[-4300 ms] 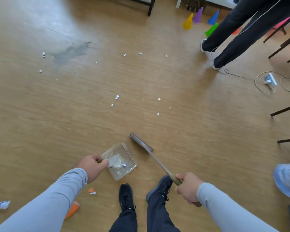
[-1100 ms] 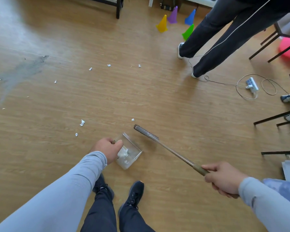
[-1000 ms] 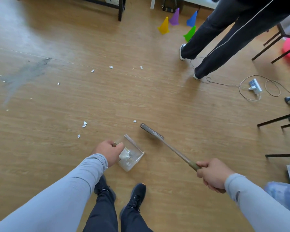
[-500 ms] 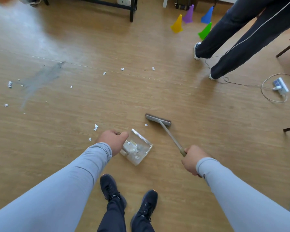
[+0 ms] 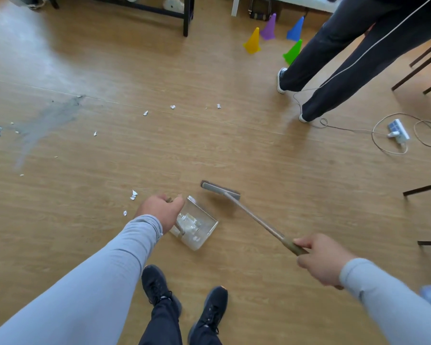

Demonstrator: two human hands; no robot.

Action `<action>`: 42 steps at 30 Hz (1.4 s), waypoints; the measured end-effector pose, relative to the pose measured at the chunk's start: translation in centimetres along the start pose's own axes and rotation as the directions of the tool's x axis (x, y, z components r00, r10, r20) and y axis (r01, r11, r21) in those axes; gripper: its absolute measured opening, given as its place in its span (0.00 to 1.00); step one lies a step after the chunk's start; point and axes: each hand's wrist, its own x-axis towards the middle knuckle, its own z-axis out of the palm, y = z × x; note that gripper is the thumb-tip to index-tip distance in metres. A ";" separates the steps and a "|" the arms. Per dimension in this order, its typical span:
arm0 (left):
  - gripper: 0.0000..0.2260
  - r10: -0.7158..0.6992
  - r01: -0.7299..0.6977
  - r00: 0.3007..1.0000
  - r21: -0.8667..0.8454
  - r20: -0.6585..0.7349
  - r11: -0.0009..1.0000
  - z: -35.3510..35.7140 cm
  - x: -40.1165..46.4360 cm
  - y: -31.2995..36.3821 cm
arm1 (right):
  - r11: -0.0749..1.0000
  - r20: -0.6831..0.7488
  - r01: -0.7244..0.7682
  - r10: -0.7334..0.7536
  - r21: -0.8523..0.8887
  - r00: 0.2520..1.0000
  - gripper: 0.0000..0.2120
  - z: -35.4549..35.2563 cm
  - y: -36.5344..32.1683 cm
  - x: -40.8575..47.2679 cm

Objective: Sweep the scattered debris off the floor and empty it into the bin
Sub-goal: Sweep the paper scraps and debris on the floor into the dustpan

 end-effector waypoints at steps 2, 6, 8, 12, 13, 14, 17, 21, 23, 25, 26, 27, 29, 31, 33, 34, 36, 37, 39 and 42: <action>0.30 0.007 -0.007 1.000 0.001 -0.009 1.000 0.2 0.0 -0.3 | 0.977 -0.031 0.053 -0.060 -0.208 0.998 0.25 2.5 -1.8 0.6; 0.32 0.012 -0.011 1.000 0.030 -0.007 0.999 0.2 0.1 -0.6 | 0.985 0.097 0.025 -0.009 -0.172 0.995 0.23 1.3 -1.8 -0.2; 0.32 0.017 -0.017 1.000 0.025 -0.001 1.000 0.0 -0.1 -0.7 | 1.000 0.144 -0.010 0.009 0.008 0.990 0.23 -1.5 0.3 -1.2; 0.21 0.039 -0.039 0.999 0.005 0.000 0.999 -0.3 -0.7 -1.1 | 0.988 0.164 -0.034 0.009 0.153 0.986 0.21 -4.5 3.3 -3.6; 0.16 0.039 -0.039 0.999 -0.001 -0.008 0.999 -0.2 -0.9 -1.3 | 0.984 0.156 -0.037 0.010 0.173 0.988 0.21 -4.5 3.4 -3.9; 0.15 0.040 -0.040 0.999 -0.005 -0.017 0.999 -0.2 -1.0 -1.4 | 0.982 0.136 -0.034 0.009 0.186 0.991 0.21 -4.3 3.4 -3.9; 0.14 0.038 -0.038 0.999 0.000 -0.037 0.999 -0.2 -1.3 -1.6 | 0.984 0.063 -0.016 0.004 0.180 0.998 0.21 -3.7 2.4 -2.9; 0.13 0.042 -0.042 0.999 -0.018 -0.032 0.999 -0.2 -1.4 -1.9 | 0.986 0.012 -0.026 0.024 0.166 1.000 0.23 -0.8 1.2 0.0; 0.13 0.043 -0.043 0.998 -0.014 -0.044 0.999 -0.1 -1.3 -1.9 | 0.997 -0.018 -0.016 0.018 0.078 1.000 0.24 2.0 0.2 0.8; 0.13 0.041 -0.041 0.998 -0.014 -0.042 0.999 -0.2 -1.5 -2.0 | 1.000 0.016 0.004 -0.004 -0.019 1.000 0.26 4.1 -1.1 0.5; 0.13 0.037 -0.038 0.999 -0.015 -0.037 0.999 -0.3 -1.6 -1.9 | 0.999 0.052 0.008 -0.006 -0.034 0.999 0.26 4.4 -1.6 0.3; 0.13 0.030 -0.030 0.999 -0.017 -0.031 0.999 -0.4 -1.8 -1.9 | 1.000 0.091 0.006 -0.004 -0.027 0.996 0.26 3.9 -1.8 0.2; 0.14 0.023 -0.023 1.000 -0.018 -0.009 1.000 -0.5 -1.9 -1.9 | 1.000 0.161 -0.014 0.010 0.020 0.987 0.25 1.7 -1.5 -0.4; 0.17 0.016 -0.015 0.999 -0.037 0.039 0.999 -0.4 -1.9 -2.1 | 0.992 0.190 -0.038 0.014 0.122 0.982 0.23 -0.8 -0.2 -1.4; 0.23 -0.024 0.036 0.992 -0.096 0.122 0.995 -0.3 -2.3 -2.2 | 0.978 0.197 -0.045 0.005 0.204 0.980 0.23 -2.5 0.9 -2.9; 0.24 -0.043 0.066 0.986 -0.136 0.160 0.989 -0.5 -2.9 -2.1 | 0.972 0.192 -0.048 0.003 0.231 0.981 0.23 -3.1 1.0 -3.7; 0.21 -0.063 0.098 0.978 -0.171 0.200 0.980 -1.2 -4.2 -2.0 | 0.963 0.177 -0.052 0.005 0.263 0.984 0.23 -3.4 0.7 -5.2; 0.20 -0.067 0.108 0.975 -0.190 0.210 0.976 -1.8 -4.8 -2.1 | 0.961 0.162 -0.048 0.004 0.271 0.987 0.23 -3.4 0.2 -5.9; 0.23 -0.072 0.125 0.973 -0.237 0.219 0.963 -3.7 -5.8 -2.1 | 0.955 0.123 -0.031 -0.006 0.294 0.992 0.22 -3.4 -1.2 -7.1; 0.29 -0.039 0.094 0.979 -0.275 0.200 0.957 -7.9 -6.2 -1.7 | 0.921 0.066 -0.011 -0.016 0.390 0.998 0.16 -4.4 -3.4 -8.9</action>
